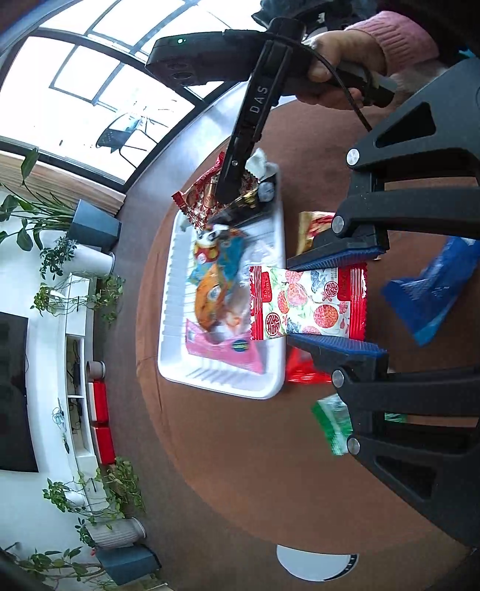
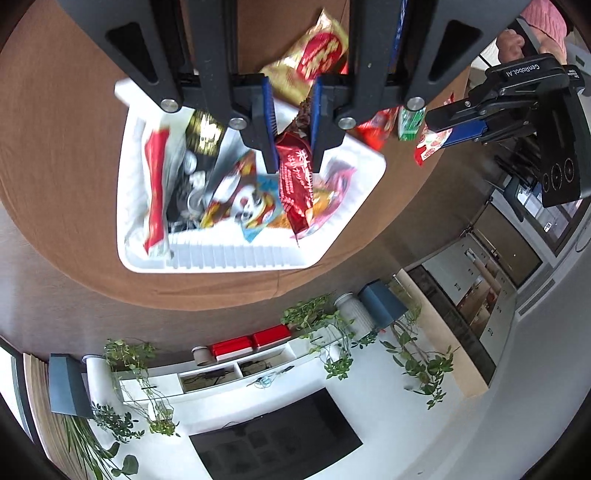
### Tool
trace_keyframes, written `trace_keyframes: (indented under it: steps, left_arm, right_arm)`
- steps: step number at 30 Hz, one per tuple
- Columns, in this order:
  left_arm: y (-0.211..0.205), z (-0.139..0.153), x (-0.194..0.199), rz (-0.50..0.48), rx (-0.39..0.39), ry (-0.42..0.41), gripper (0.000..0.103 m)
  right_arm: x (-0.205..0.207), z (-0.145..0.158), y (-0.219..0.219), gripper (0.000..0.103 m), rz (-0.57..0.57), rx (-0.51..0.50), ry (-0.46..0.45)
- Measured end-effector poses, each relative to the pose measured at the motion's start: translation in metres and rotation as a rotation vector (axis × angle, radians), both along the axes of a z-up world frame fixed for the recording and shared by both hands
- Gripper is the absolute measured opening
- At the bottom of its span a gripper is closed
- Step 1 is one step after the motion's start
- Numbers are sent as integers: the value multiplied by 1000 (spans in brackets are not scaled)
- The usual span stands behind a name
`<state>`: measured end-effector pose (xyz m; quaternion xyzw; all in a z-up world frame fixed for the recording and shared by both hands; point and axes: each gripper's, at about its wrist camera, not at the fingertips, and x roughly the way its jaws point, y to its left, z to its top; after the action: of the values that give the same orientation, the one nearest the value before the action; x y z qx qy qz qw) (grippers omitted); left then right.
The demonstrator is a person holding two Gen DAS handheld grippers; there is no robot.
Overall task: Organize snacks
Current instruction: 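Carry both packets over the white tray with both grippers, then lower both packets into the tray and open both grippers, then withdraw both grippers from the tray back over the remaining snacks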
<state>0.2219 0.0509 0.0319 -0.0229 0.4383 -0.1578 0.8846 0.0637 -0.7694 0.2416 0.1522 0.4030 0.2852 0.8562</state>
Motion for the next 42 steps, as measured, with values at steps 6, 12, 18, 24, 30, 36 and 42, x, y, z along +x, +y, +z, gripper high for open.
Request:
trace_keyframes:
  steps: [6, 12, 18, 24, 30, 36, 42]
  left_arm:
    - [-6, -6, 39, 2, 18, 17, 31]
    - [-11, -22, 74, 12, 34, 46, 31]
    - [-19, -43, 96, 12, 67, 64, 31]
    - [-23, -59, 109, 14, 84, 68, 31]
    - [-28, -68, 117, 9, 119, 56, 33]
    - [-25, -67, 120, 23, 110, 39, 34]
    - [-22, -58, 117, 38, 79, 7, 42]
  right_arm:
    - [24, -6, 8, 17, 3, -16, 9]
    - [33, -18, 20, 17, 36, -50, 21]
    - [42, -32, 24, 17, 27, -123, 15]
    - [41, -36, 27, 18, 24, -164, -13]
    - [38, -35, 28, 22, 21, -163, -21]
    - [35, -32, 26, 34, 19, -151, -39]
    - [29, -24, 24, 41, 8, -153, -73]
